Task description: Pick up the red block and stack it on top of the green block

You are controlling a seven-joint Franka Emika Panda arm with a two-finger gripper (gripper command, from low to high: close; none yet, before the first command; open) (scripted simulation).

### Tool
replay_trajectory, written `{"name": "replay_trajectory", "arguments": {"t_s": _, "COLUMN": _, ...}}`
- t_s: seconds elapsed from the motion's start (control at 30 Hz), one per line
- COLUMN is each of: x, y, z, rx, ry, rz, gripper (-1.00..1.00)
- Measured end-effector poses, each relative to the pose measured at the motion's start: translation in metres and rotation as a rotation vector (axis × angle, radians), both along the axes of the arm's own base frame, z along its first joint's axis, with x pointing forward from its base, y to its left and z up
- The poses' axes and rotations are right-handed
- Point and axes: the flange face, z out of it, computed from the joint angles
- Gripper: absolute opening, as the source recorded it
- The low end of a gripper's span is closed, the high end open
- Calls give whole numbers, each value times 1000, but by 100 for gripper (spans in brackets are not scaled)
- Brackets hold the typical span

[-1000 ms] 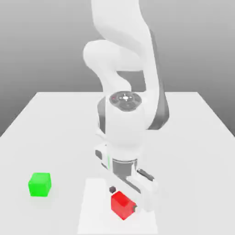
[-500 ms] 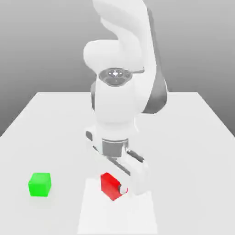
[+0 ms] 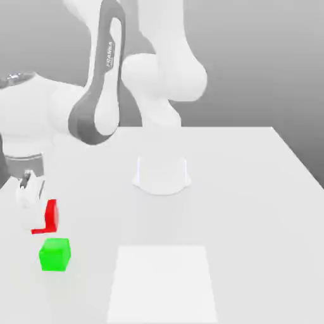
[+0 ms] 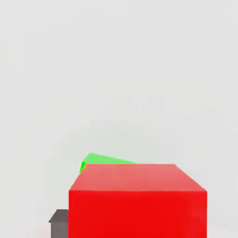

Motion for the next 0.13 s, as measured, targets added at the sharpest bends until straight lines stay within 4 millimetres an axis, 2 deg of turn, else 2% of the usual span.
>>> {"name": "replay_trajectory", "arguments": {"t_s": 0.03, "x": 0, "y": 1, "z": -8, "rx": 0, "ry": 0, "rz": 1, "gripper": 100}}
{"name": "replay_trajectory", "arguments": {"t_s": 0.13, "x": 0, "y": 1, "z": -8, "rx": 0, "ry": 0, "rz": 1, "gripper": 100}}
